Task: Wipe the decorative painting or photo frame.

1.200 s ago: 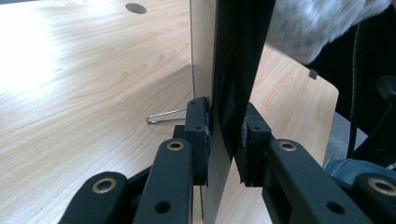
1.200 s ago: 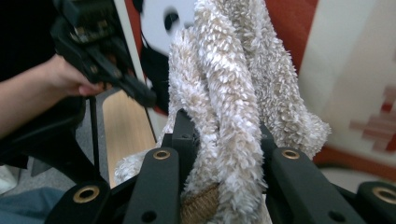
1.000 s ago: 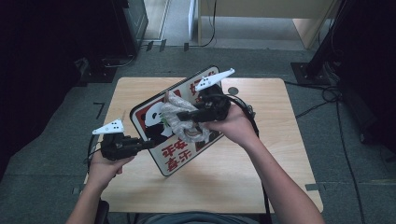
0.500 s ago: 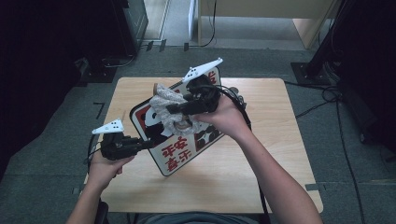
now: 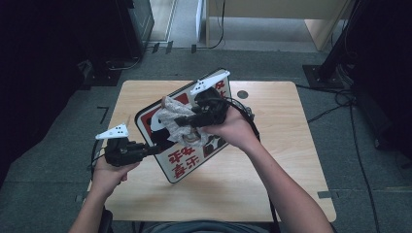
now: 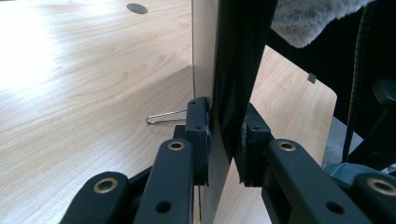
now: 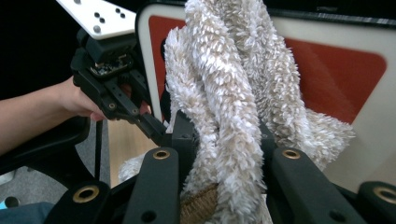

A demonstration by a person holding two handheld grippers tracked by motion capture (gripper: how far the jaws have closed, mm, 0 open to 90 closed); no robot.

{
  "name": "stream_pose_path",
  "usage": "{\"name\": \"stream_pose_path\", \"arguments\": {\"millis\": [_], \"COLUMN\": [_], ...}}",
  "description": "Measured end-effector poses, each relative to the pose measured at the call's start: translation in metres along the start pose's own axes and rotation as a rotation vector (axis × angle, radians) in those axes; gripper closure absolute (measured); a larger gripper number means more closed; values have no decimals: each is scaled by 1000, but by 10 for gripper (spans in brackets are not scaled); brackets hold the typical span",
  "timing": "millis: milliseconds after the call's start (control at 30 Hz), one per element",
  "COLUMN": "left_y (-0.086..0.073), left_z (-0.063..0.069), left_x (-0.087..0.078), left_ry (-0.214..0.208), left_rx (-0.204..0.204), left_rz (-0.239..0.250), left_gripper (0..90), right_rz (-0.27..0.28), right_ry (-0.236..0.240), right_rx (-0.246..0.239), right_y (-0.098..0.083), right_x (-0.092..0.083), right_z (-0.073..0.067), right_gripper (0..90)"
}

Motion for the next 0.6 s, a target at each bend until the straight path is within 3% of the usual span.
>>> {"name": "stream_pose_path", "arguments": {"millis": [600], "left_y": [0], "left_z": [1], "left_x": [0], "left_ry": [-7], "left_rx": [-16], "left_rz": [-8], "left_gripper": [780], "right_rz": [-23], "right_ry": [9], "right_rx": [5], "right_y": [-27], "right_x": [11], "right_z": [2], "right_gripper": [722]}}
Point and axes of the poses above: each handheld gripper's, and its own axes: x roughly forward along the jaws, y roughly out of its top, z roughly to its right, the point moved 7 cm from there along x, roughly forward along the jaws, and after that the axes turned 8 degrees about y, right-handed, at the moved point
